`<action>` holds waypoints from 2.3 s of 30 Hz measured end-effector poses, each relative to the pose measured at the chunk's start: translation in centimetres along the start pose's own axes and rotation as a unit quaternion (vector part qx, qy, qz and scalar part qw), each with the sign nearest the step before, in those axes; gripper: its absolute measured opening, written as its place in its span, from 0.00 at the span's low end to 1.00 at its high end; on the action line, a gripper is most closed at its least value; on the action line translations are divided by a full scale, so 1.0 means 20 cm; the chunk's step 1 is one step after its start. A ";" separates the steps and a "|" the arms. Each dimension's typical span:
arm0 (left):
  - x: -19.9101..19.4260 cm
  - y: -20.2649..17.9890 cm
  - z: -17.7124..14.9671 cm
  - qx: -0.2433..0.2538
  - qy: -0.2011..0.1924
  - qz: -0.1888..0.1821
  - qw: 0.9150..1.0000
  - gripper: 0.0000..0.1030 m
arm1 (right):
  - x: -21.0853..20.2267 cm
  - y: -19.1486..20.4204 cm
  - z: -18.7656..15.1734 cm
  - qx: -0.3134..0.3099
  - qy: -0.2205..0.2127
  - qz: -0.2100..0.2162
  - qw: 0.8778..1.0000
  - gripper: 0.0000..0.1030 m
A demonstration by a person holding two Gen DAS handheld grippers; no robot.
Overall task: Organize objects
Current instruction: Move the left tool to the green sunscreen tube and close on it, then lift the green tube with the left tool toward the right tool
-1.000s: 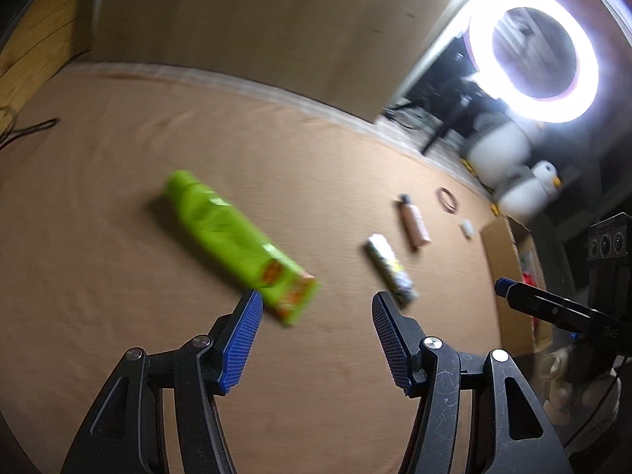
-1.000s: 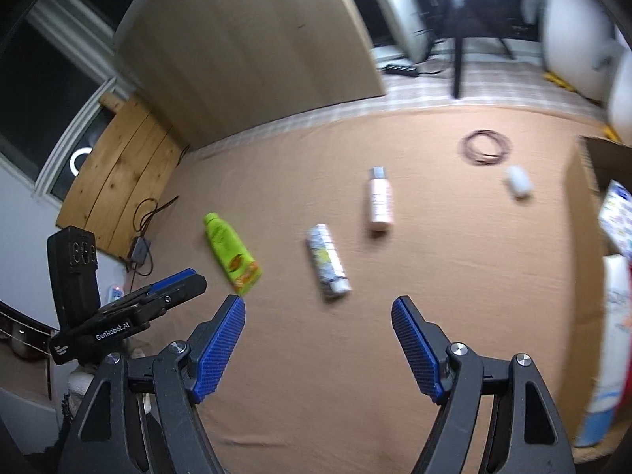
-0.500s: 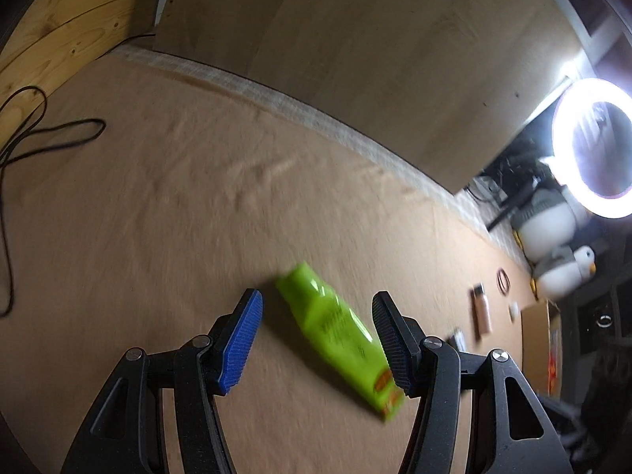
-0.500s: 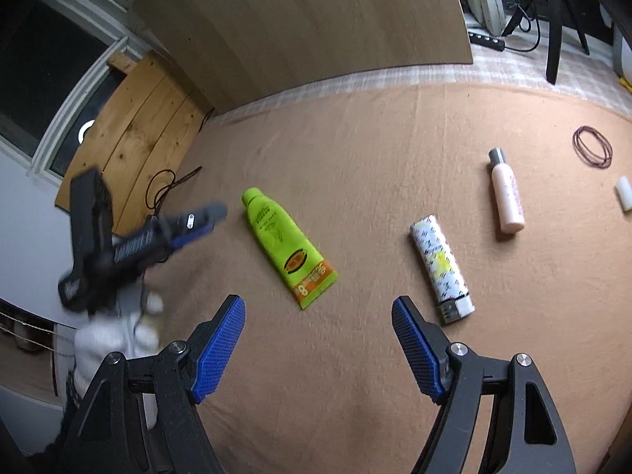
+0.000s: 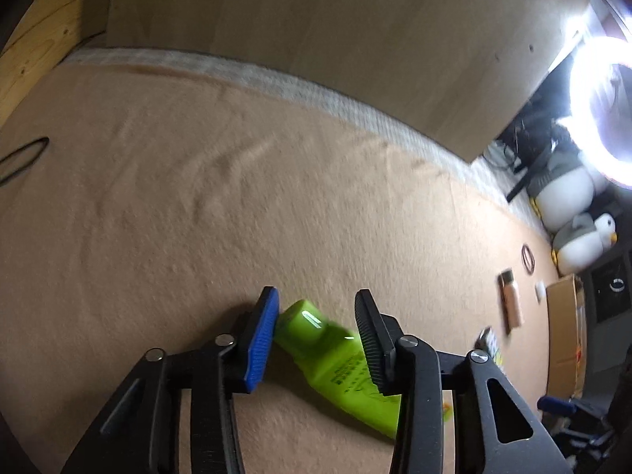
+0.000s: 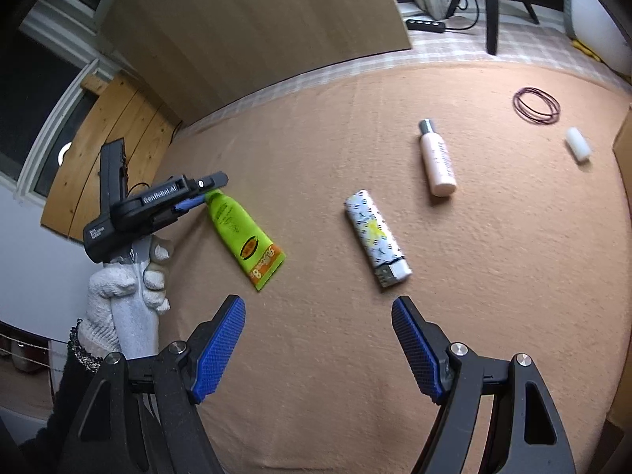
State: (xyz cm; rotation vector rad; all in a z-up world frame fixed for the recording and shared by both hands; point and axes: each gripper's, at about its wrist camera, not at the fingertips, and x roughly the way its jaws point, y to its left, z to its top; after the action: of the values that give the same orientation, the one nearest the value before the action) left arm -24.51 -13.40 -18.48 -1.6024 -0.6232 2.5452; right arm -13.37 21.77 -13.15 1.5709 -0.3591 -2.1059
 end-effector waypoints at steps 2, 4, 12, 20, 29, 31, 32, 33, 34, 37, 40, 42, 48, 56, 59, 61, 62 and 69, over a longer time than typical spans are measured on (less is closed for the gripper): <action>0.01 -0.01 -0.04 0.003 0.003 0.000 1.000 0.40 | 0.00 -0.01 0.00 0.001 0.001 0.003 1.000 0.71; 0.00 -0.05 -0.10 0.008 0.003 0.000 1.000 0.40 | 0.00 -0.01 -0.01 0.000 0.003 0.006 1.000 0.71; -0.05 -0.21 -0.38 0.037 0.009 0.012 0.999 0.40 | 0.02 -0.02 -0.09 0.001 0.016 0.029 0.999 0.71; -0.09 -0.35 -0.57 0.071 0.014 0.037 0.997 0.42 | 0.02 0.12 -0.32 -0.069 0.050 0.049 0.995 0.71; -0.15 -0.36 -0.65 0.074 0.032 0.028 0.996 0.42 | 0.20 0.20 -0.51 -0.076 0.114 0.097 0.986 0.57; -0.17 -0.35 -0.68 0.074 0.035 0.025 0.996 0.42 | 0.23 0.19 -0.51 -0.070 0.117 0.096 0.986 0.57; -0.19 -0.35 -0.70 0.071 0.038 0.021 0.997 0.43 | 0.23 0.18 -0.51 -0.068 0.117 0.094 0.986 0.57; -0.20 -0.34 -0.72 0.068 0.041 0.017 0.997 0.43 | 0.23 0.17 -0.51 -0.068 0.113 0.091 0.987 0.55; -0.21 -0.34 -0.73 0.067 0.041 0.016 0.997 0.44 | 0.23 0.17 -0.50 -0.068 0.111 0.087 0.988 0.54; -0.24 -0.33 -0.79 0.067 0.047 0.009 0.997 0.47 | 0.20 0.13 -0.47 -0.071 0.093 0.061 0.991 0.54; -0.27 -0.32 -0.85 0.066 0.053 0.000 0.996 0.49 | 0.18 0.09 -0.43 -0.065 0.076 0.043 0.994 0.54; -0.29 -0.32 -0.88 0.068 0.056 -0.004 0.996 0.50 | 0.17 0.06 -0.41 -0.060 0.070 0.036 0.995 0.53; -0.34 -0.31 -0.95 0.069 0.070 -0.020 0.995 0.51 | 0.11 0.01 -0.46 -0.049 0.076 0.047 0.995 0.53; -0.42 -0.24 -1.02 0.042 0.074 -0.036 0.996 0.58 | 0.09 -0.05 -0.56 -0.008 0.067 0.042 0.997 0.54; -0.40 -0.24 -1.01 0.039 0.078 -0.044 0.995 0.58 | 0.09 -0.08 -0.55 0.006 0.055 0.035 0.998 0.53; -0.41 -0.24 -1.02 0.048 0.075 -0.042 0.995 0.58 | 0.10 -0.07 -0.54 0.007 0.054 0.033 0.998 0.53; -0.41 -0.25 -1.02 0.051 0.075 -0.044 0.995 0.57 | 0.09 -0.08 -0.54 0.007 0.054 0.030 0.998 0.53; -0.40 -0.31 -1.03 0.084 0.060 -0.034 0.994 0.57 | 0.12 -0.02 -0.52 -0.007 0.052 0.018 0.998 0.53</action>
State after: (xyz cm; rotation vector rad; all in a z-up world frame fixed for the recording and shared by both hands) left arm -3.80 -3.76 -17.00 -1.6326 -0.4310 2.3625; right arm -4.19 21.66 -18.51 1.6472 -0.3338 -1.9869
